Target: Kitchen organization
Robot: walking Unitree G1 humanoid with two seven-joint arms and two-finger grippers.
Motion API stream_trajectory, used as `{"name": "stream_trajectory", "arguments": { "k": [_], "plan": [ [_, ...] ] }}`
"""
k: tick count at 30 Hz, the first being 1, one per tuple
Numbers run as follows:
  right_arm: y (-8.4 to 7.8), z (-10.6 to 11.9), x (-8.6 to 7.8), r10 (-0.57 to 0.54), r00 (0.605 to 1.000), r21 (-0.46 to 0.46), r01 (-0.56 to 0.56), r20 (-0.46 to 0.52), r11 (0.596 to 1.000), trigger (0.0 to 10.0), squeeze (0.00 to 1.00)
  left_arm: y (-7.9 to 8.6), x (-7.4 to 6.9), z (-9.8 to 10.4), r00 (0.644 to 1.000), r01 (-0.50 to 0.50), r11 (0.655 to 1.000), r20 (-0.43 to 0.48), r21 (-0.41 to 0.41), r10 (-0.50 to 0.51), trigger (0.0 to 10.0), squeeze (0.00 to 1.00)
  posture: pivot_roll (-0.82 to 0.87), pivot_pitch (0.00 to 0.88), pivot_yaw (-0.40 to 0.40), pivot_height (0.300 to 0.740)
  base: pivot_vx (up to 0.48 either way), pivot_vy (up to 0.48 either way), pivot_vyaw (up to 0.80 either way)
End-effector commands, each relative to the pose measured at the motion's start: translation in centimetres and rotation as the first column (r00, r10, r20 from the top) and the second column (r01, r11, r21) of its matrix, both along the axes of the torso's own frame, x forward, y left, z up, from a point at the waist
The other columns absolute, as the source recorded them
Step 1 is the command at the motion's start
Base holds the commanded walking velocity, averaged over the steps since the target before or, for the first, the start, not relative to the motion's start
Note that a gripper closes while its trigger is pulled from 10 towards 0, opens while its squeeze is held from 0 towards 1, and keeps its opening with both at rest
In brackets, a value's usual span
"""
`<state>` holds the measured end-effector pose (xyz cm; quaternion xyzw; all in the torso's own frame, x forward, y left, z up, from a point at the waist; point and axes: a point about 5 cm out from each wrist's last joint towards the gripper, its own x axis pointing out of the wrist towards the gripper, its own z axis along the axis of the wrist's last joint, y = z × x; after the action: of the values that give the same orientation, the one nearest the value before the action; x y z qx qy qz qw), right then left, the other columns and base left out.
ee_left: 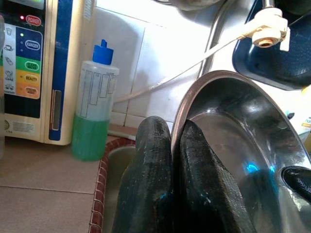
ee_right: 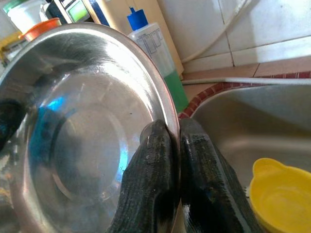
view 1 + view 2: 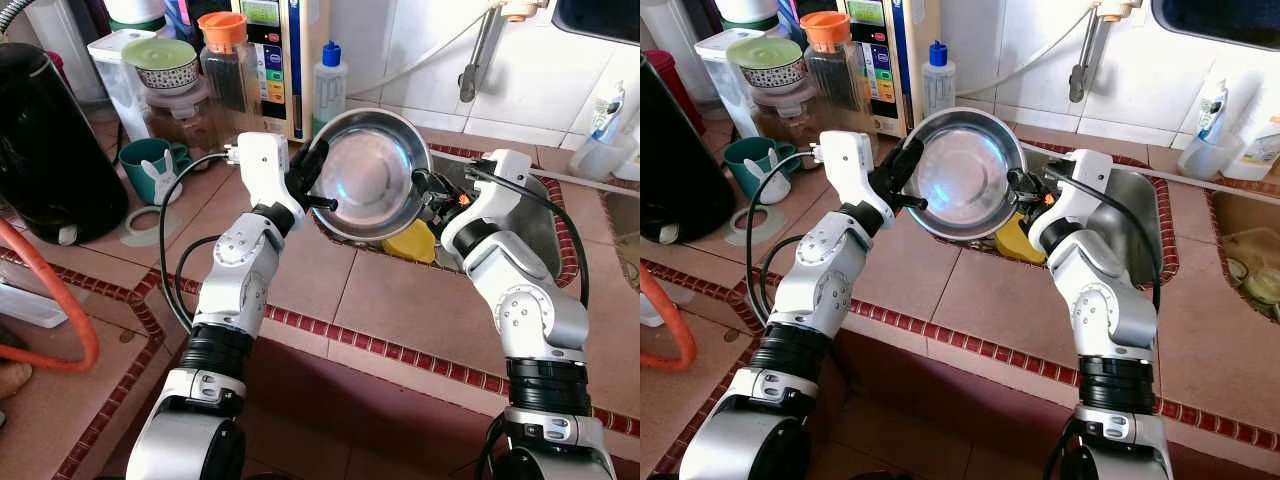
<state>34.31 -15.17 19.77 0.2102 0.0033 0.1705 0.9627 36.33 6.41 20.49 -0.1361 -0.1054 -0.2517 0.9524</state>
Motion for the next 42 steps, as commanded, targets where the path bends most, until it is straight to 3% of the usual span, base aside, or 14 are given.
{"name": "stream_trajectory", "arguments": {
  "k": [1,3,4,5,15,27,32,42],
  "plan": [
    [1.1,-0.2,-0.3,0.066,0.998,0.034,-0.066,-0.013,0.997,0.0,0.0,-0.7,-0.3,1.2,0.999,0.03,0.999,0.042,-0.03,-0.028,3.6,0.0,0.01,0.015,0.025,0.74,0.0,0.0,0.0],
    [1.1,-0.2,-0.3,0.065,0.998,0.028,-0.064,-0.013,0.998,0.0,0.0,-0.7,-0.3,1.2,0.999,0.035,0.999,0.04,-0.029,-0.034,9.6,0.0,0.01,0.015,0.025,0.74,0.0,0.0,0.0],
    [1.1,-0.2,-0.3,0.064,0.998,0.026,-0.064,-0.013,0.998,0.0,0.0,-0.7,-0.3,1.2,0.999,0.038,0.999,0.039,-0.029,-0.037,9.6,0.0,0.01,0.015,0.024,0.74,0.0,0.0,0.0],
    [1.0,-0.3,-0.3,0.058,0.998,0.02,-0.058,-0.015,0.998,0.0,0.0,-0.7,-0.3,1.2,0.998,0.043,0.999,0.038,-0.032,-0.042,10.0,1.0,0.02,0.015,0.024,0.74,0.0,0.0,0.0],
    [1.0,0.0,-0.2,0.038,0.999,-0.073,-0.038,0.002,0.997,0.0,0.0,-0.7,-0.3,1.1,0.999,0.034,0.999,0.035,-0.02,-0.033,10.0,1.0,0.01,0.013,0.024,0.74,0.0,0.0,0.0],
    [1.2,0.0,0.0,0.027,1.0,-0.081,-0.027,0.002,0.996,0.0,0.0,-0.8,-0.4,0.9,0.999,0.037,0.999,0.03,-0.01,-0.037,10.0,1.0,0.01,0.013,0.024,0.74,0.0,0.0,0.0],
    [1.0,0.6,0.5,-0.06,0.998,-0.114,0.062,0.021,0.992,0.0,0.0,-0.9,-0.5,0.5,0.999,0.045,0.999,0.017,-0.003,-0.045,10.0,1.0,0.01,0.013,0.023,0.74,0.0,0.0,0.0],
    [1.2,0.5,1.0,-0.116,0.993,-0.134,0.118,0.022,0.984,0.0,0.0,-0.8,-0.5,0.1,0.999,0.046,0.999,-0.003,0.005,-0.046,10.0,1.0,0.02,0.016,0.022,0.74,0.0,0.0,0.0]
  ]
}}
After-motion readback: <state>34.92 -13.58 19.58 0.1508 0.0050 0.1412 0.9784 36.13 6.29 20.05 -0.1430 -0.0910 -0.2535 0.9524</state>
